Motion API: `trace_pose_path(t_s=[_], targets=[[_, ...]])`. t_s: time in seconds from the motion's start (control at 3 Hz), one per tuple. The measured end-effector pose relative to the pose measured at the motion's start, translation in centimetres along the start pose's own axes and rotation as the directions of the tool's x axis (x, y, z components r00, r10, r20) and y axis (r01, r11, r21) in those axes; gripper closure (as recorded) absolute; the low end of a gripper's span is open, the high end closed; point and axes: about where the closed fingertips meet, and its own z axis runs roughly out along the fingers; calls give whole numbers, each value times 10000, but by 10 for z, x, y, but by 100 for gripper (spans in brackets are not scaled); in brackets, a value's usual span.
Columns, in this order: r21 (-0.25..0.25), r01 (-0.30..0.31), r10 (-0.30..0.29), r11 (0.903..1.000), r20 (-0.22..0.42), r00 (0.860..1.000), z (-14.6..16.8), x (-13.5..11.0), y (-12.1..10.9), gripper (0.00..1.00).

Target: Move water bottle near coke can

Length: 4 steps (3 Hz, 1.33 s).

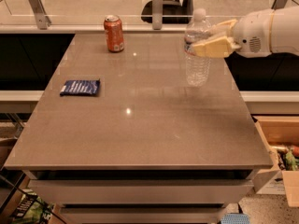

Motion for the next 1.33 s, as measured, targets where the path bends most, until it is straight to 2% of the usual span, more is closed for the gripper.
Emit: trace_pose_path(t_s=[0.33,1.33], targets=[[-311,207,-206,9993,43,9998,12,-14,-4,100],[-494,174,-132,9986,841,9964,65,-52,-36,100]])
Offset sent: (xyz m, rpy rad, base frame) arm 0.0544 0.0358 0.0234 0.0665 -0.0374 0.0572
